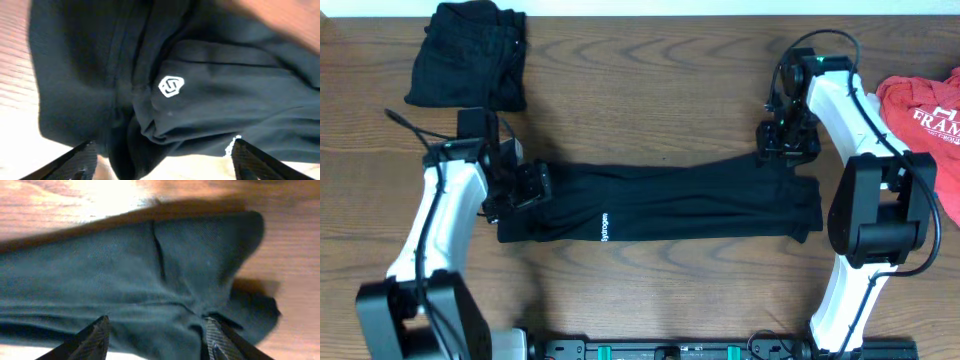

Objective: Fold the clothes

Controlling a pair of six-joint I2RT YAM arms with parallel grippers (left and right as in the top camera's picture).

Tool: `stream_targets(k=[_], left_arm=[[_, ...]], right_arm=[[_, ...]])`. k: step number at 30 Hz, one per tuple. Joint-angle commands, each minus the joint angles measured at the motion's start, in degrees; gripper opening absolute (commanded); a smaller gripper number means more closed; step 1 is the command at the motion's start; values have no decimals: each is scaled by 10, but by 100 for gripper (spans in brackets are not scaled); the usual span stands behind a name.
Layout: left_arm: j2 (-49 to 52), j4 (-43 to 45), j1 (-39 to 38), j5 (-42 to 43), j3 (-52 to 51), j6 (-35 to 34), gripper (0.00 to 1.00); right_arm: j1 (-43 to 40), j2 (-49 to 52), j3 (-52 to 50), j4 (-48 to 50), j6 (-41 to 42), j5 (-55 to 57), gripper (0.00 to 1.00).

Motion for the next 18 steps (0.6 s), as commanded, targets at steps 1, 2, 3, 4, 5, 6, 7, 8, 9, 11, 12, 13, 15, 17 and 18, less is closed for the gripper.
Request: stream_targets(k=[1,2,3,4,5,6,7,8,9,11,12,13,15,17,18], left_arm=[[-28,-3,5,-24,15,-3,88],[-30,-3,5,-36,15,-8,89],[-31,-4,6,-44,15,-10,89],[-30,-5,7,-50,15,-10,92],[-30,-5,8,-54,15,-10,95],[-30,-5,10,-54,15,-10,99],[-30,-5,11,-54,15,-10,98],[-30,-4,13,-54,15,-10,98],[-30,-3,15,-54,15,-10,98],[-30,-1,19,-54,15,-10,98],[-30,1,21,-54,15,-10,98],[-30,2,22,-54,15,-10,98],[-30,4,23,-54,15,-10,98],[-30,4,23,-54,15,-10,98],[-30,3,23,-54,15,-10,98]], right_arm=[[-13,2,43,-23,5,13,61],[-16,1,51,-31,5,13,62],[-20,-2,58,-38,5,17,64],[-26,-5,65,-47,5,27,70],[-31,-10,68,-54,5,39,85],[-37,-17,69,-63,6,54,99],[-43,-23,69,-72,12,67,99],[-51,-28,69,-84,18,81,99],[-58,-31,69,-93,23,91,99],[-74,-37,69,-111,31,96,99],[-83,-40,69,-121,38,96,99],[-91,-40,69,-129,43,96,99],[-105,-40,66,-142,51,96,99],[-115,-40,60,-143,51,95,99],[-118,-40,54,-140,50,92,99]])
